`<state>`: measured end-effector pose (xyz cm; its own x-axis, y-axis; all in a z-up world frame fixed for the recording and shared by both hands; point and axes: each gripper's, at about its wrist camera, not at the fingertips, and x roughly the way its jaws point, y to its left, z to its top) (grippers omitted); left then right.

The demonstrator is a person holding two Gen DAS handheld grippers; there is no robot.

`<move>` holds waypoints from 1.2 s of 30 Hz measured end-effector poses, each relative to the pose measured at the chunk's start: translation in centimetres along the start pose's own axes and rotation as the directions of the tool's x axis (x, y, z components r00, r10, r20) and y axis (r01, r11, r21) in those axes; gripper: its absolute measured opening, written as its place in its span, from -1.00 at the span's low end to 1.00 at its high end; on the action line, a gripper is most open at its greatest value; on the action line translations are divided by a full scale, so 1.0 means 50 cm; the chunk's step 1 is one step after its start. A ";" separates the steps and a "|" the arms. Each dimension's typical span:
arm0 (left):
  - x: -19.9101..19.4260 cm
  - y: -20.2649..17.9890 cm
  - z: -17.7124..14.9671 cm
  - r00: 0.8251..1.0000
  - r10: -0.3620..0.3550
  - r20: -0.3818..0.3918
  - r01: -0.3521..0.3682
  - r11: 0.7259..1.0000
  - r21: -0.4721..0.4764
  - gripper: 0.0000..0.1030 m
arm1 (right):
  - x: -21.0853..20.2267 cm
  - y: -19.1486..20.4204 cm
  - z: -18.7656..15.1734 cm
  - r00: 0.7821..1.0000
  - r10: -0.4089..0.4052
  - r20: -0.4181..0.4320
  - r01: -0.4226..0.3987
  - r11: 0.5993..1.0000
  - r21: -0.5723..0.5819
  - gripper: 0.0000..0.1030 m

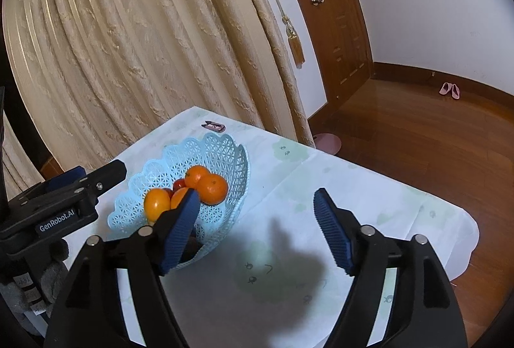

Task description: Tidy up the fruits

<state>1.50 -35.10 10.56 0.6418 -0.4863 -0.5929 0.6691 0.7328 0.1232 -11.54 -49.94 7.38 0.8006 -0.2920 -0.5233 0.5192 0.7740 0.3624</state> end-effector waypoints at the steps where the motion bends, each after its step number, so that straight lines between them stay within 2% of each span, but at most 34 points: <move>1: -0.003 0.001 0.000 1.000 0.006 0.003 -0.006 1.000 0.002 0.74 | -0.003 -0.001 0.001 1.000 0.001 0.003 -0.001 1.000 0.002 0.53; 9: -0.028 0.018 -0.005 0.997 0.071 0.022 -0.071 0.997 0.002 0.79 | -0.026 0.021 0.006 0.999 0.014 0.043 -0.013 1.000 -0.029 0.94; 12: -0.036 0.030 -0.016 0.994 0.101 0.028 -0.101 0.995 -0.003 0.81 | -0.032 0.053 -0.005 0.998 -0.003 0.060 0.010 0.993 -0.117 0.94; 18: -0.033 0.059 -0.060 0.979 0.202 0.014 -0.202 0.979 0.001 0.83 | -0.005 0.110 -0.040 1.000 -0.019 -0.009 0.016 0.960 -0.280 0.94; 23: -0.015 0.080 -0.085 0.970 0.242 -0.027 -0.242 0.970 0.000 0.83 | 0.009 0.134 -0.052 0.999 -0.014 -0.035 0.003 0.950 -0.312 0.94; 36: 0.003 0.073 -0.090 0.960 0.277 -0.046 -0.275 0.960 0.048 0.83 | 0.055 0.153 -0.051 0.994 -0.059 -0.088 0.025 0.938 -0.347 0.94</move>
<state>2.35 -30.36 7.36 0.7840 -0.2421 -0.5716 0.4844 0.8145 0.3193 -6.14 -43.37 6.76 0.7391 -0.2863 -0.6097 0.4029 0.9133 0.0595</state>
